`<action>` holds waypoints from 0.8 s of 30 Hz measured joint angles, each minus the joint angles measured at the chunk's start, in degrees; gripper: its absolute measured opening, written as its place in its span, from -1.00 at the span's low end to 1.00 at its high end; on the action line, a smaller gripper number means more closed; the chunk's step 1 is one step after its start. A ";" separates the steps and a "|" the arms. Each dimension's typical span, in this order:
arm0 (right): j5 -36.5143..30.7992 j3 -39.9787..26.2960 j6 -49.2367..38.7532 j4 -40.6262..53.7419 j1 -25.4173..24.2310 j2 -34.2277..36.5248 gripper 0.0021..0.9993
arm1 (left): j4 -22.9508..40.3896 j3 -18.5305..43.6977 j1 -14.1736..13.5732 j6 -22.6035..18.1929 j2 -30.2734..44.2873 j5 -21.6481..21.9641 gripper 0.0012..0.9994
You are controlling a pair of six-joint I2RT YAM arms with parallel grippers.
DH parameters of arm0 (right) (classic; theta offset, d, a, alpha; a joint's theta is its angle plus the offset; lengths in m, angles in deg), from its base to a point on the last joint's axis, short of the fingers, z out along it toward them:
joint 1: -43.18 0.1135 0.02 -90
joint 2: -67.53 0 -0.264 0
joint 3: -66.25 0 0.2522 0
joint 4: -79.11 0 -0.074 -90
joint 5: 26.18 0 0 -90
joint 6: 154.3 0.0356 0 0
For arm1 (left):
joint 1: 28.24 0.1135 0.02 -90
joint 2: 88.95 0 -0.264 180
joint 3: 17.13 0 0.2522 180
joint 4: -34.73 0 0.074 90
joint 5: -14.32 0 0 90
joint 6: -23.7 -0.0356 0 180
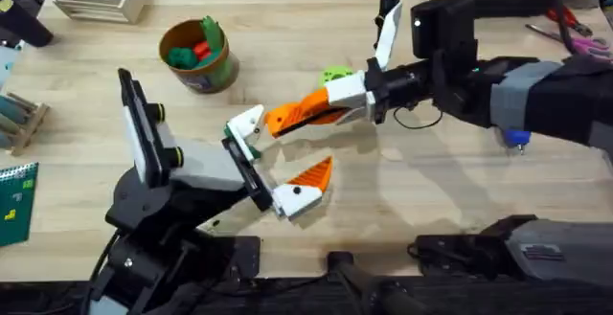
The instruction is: Pick up the gripper from the table and insert it into the empty holder that is missing its gripper. Then pick up a screw, insert it into the mounting hole, and use the screwdriver to tighten it. Finally, clean up the table by picking up the vegetable and placing it into the bucket.
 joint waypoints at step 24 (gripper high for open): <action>0.61 0.00 16.16 -16.48 3.38 6.27 -0.97 | 0.02 0.00 0.34 0.12 0.00 1.98 0.98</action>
